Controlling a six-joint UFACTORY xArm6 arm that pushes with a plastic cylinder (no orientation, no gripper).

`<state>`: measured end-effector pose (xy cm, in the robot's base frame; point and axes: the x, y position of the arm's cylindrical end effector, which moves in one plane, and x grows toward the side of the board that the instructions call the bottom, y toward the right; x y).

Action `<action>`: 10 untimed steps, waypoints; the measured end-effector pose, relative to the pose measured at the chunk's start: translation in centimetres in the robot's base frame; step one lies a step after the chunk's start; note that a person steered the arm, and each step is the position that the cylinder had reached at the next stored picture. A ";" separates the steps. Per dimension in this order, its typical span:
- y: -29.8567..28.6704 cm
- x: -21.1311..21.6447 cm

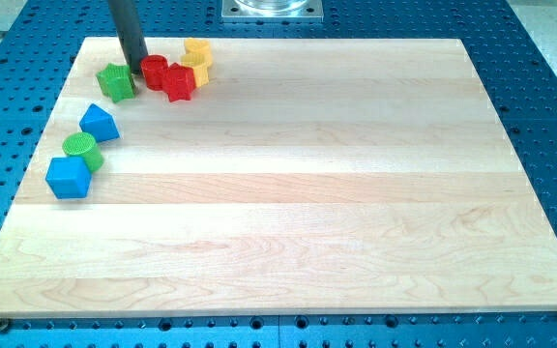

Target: Move the green star into the green circle

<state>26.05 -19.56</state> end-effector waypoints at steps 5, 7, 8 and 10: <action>-1.0 11.2; -2.0 5.6; -5.1 8.0; -5.1 14.1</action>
<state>40.19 -24.67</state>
